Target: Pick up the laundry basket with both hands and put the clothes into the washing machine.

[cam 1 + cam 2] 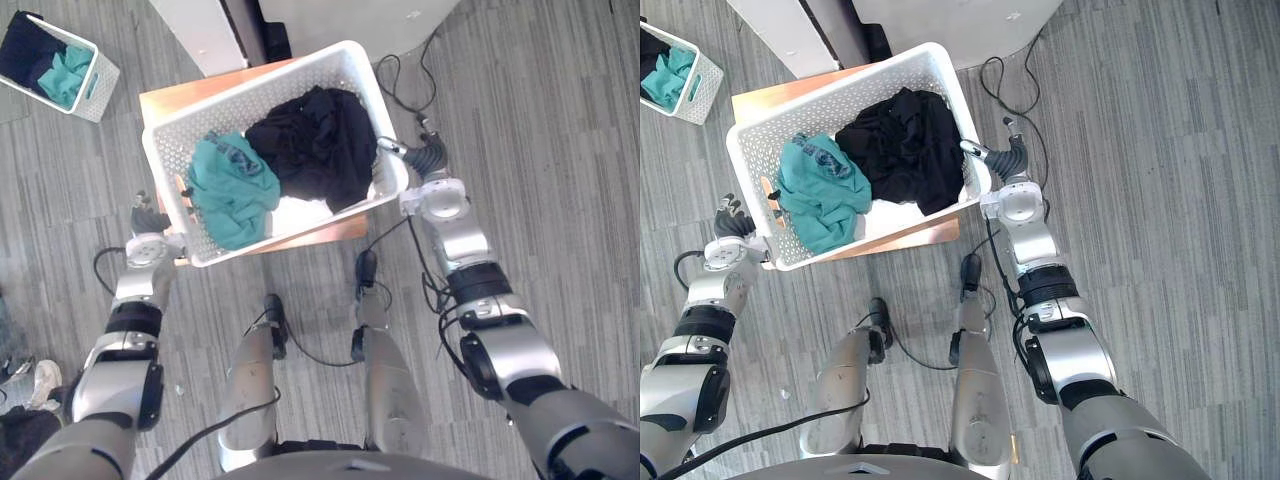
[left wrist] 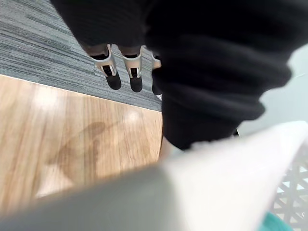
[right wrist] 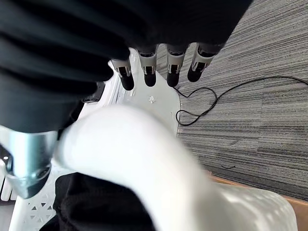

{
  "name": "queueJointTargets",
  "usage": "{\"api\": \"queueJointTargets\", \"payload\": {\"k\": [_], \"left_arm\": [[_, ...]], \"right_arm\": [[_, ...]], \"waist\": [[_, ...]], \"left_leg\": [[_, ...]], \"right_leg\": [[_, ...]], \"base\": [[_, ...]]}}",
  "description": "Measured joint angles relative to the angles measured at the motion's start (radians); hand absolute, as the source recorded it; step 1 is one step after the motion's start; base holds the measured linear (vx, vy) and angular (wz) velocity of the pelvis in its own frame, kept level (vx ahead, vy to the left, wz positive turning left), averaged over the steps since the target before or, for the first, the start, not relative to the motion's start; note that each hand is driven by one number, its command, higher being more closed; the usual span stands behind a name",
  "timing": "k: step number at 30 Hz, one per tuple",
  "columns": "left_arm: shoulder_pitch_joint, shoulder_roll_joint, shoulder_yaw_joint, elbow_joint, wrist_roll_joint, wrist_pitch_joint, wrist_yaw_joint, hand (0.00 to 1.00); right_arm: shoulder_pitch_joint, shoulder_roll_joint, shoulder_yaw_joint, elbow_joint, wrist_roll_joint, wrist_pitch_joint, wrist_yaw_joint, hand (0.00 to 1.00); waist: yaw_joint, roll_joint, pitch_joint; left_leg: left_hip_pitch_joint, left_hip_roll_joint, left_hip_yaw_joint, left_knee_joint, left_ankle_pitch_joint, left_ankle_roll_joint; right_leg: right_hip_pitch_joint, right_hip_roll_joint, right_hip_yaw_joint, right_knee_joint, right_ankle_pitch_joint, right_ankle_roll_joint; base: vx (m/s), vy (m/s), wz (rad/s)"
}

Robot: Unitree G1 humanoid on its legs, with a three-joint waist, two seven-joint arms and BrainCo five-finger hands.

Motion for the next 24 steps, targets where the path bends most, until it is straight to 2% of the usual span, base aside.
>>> {"api": "queueJointTargets", "payload": {"k": [2,10,18,24], "left_arm": [[0.02,0.0,0.005,-0.03,0.0,0.0,0.0,0.0],[0.052,0.025,0.062,-0.075,-0.001,0.001,-0.001,0.0],[0.03,0.098,0.1,-0.107,-0.017,0.001,0.001,0.0],[-0.003,0.11,0.11,-0.109,-0.041,-0.004,0.009,0.0]], "right_arm": [[0.022,0.006,0.014,-0.042,-0.031,0.012,0.006,0.0],[0.109,0.037,0.071,-0.144,-0.029,0.014,0.023,0.0],[0.13,0.059,0.093,-0.176,0.025,0.005,0.026,0.0],[0.175,0.074,0.105,-0.229,0.049,0.003,0.025,0.0]], "waist": [[0.0,0.0,0.0],[0.009,0.0,0.0],[0.008,-0.001,0.001],[0.007,-0.003,0.001]], "left_leg": [[0.003,0.0,0.002,0.0,-0.002,0.001],[0.023,0.002,-0.002,-0.005,-0.002,0.001],[0.023,0.004,-0.002,-0.003,-0.002,0.0],[0.042,0.006,0.004,-0.022,0.001,-0.002]], "right_leg": [[0.001,0.0,0.003,0.0,0.0,0.0],[0.024,0.003,0.002,0.0,0.0,0.0],[0.024,0.004,0.003,0.0,0.006,0.007],[0.032,0.005,0.005,0.0,0.01,0.011]], "base": [[-0.05,0.003,-0.03],[-0.05,-0.007,0.0],[-0.07,-0.01,0.0],[-0.04,-0.006,-0.03]]}}
